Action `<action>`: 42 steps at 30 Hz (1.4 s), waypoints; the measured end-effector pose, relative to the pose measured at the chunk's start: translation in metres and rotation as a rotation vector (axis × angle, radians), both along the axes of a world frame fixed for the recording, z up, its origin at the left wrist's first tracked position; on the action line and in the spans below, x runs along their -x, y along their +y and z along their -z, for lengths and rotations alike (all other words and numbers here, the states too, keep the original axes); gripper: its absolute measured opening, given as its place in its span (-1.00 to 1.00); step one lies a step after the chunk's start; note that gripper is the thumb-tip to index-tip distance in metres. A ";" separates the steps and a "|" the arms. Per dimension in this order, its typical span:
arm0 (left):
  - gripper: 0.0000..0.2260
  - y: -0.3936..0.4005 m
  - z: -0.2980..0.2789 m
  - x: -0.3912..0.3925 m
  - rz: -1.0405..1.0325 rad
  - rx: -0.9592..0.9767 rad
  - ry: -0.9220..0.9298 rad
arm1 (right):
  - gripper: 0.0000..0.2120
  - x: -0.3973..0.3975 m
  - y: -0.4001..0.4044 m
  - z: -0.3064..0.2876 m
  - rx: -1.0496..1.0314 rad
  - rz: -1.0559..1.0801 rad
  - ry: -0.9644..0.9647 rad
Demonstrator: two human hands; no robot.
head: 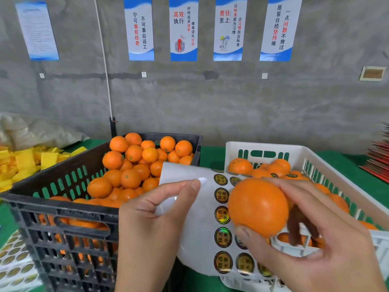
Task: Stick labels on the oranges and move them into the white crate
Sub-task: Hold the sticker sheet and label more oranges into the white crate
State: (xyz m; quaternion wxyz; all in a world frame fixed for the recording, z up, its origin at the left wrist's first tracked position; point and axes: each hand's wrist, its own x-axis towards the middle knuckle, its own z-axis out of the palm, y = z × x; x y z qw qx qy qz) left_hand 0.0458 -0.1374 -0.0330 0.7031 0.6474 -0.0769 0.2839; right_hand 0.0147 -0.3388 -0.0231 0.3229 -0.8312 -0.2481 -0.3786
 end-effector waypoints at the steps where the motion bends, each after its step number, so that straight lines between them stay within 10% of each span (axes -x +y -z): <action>1: -0.85 -0.002 0.001 0.000 -0.018 0.004 -0.017 | -0.45 0.001 0.003 -0.005 -0.024 0.005 0.012; 5: -0.87 -0.010 0.003 0.001 0.016 -0.064 -0.106 | -0.41 0.000 0.009 -0.005 -0.148 -0.044 0.011; 8: -0.86 -0.005 0.002 -0.001 0.144 -0.055 -0.086 | -0.75 0.003 0.008 0.028 0.045 -0.213 0.309; 11: -0.83 0.003 0.000 -0.001 0.300 -0.020 -0.051 | -0.65 -0.017 0.005 0.053 0.206 -0.244 0.405; 17: -0.76 0.002 0.000 0.002 0.430 -0.172 -0.115 | -0.29 -0.013 0.006 0.009 -0.214 -0.088 0.105; 42: -0.54 -0.040 0.028 -0.015 -0.158 -0.436 -0.182 | -0.37 -0.061 -0.040 0.035 -0.428 0.522 0.203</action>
